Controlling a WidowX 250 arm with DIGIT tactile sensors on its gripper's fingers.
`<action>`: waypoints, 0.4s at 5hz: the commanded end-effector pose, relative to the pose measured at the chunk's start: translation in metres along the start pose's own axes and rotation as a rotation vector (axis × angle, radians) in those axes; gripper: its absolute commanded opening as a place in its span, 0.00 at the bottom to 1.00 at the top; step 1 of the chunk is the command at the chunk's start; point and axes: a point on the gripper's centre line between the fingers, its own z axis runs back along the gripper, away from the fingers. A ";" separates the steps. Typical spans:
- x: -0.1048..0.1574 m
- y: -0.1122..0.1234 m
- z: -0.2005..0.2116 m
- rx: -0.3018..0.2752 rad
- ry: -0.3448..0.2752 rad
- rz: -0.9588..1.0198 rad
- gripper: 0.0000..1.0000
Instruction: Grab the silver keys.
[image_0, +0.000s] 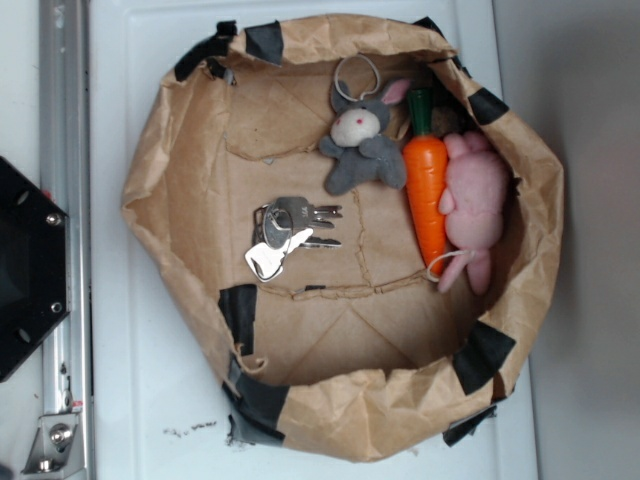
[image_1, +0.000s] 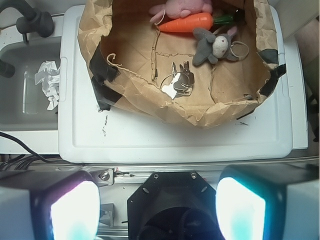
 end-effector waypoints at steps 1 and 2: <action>0.000 0.000 0.000 0.000 0.000 0.000 1.00; 0.048 -0.009 -0.021 0.079 -0.101 0.162 1.00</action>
